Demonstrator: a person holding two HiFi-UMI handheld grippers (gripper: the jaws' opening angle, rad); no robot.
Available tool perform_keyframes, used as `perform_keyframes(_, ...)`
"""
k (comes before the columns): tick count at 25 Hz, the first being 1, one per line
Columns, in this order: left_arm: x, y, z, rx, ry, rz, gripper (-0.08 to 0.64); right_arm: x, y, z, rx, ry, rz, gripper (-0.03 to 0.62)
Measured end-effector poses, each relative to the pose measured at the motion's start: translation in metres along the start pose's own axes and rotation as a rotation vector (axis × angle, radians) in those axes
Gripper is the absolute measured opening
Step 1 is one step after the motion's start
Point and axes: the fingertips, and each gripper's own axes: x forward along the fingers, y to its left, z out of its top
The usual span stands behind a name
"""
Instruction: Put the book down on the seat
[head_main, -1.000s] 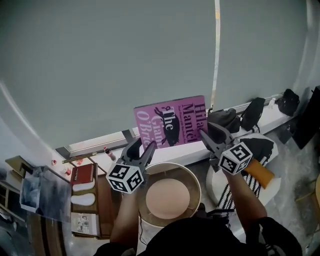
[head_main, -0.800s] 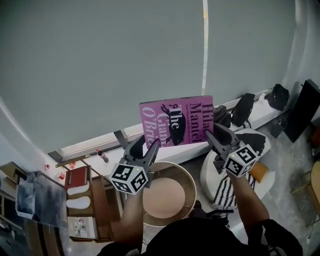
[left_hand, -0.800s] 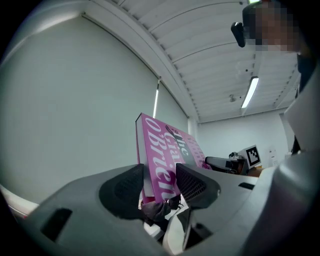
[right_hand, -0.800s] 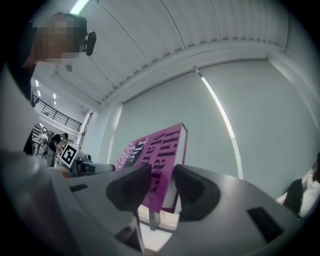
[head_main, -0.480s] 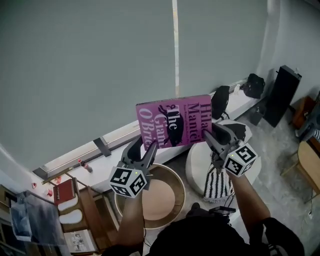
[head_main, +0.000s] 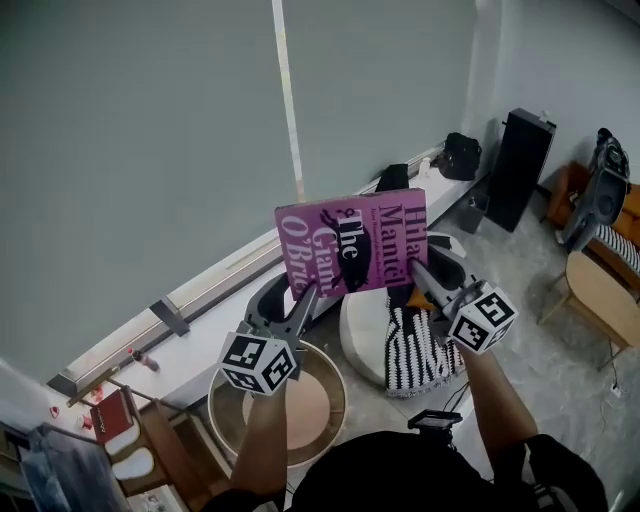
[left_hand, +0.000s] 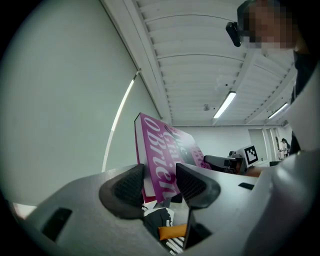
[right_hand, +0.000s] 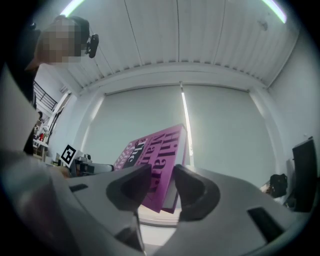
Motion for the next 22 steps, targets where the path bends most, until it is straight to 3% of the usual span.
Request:
perform_keyframes(3, 0.007, -0.001, -0.002, 0.002, 0.014, -0.042, 0.207, -0.006, -0.003, -0.004, 0.001, 0.008, -0.039, 0.161)
perform_keyframes(9, 0.095, -0.1, -0.011, 0.045, 0.039, -0.103, 0.207, -0.095, -0.1, 0.015, 0.011, -0.04, -0.085, 0.161)
perform_keyframes(22, 0.18, -0.205, -0.043, 0.046, 0.06, -0.205, 0.207, -0.203, -0.188, 0.022, -0.011, -0.062, -0.182, 0.158)
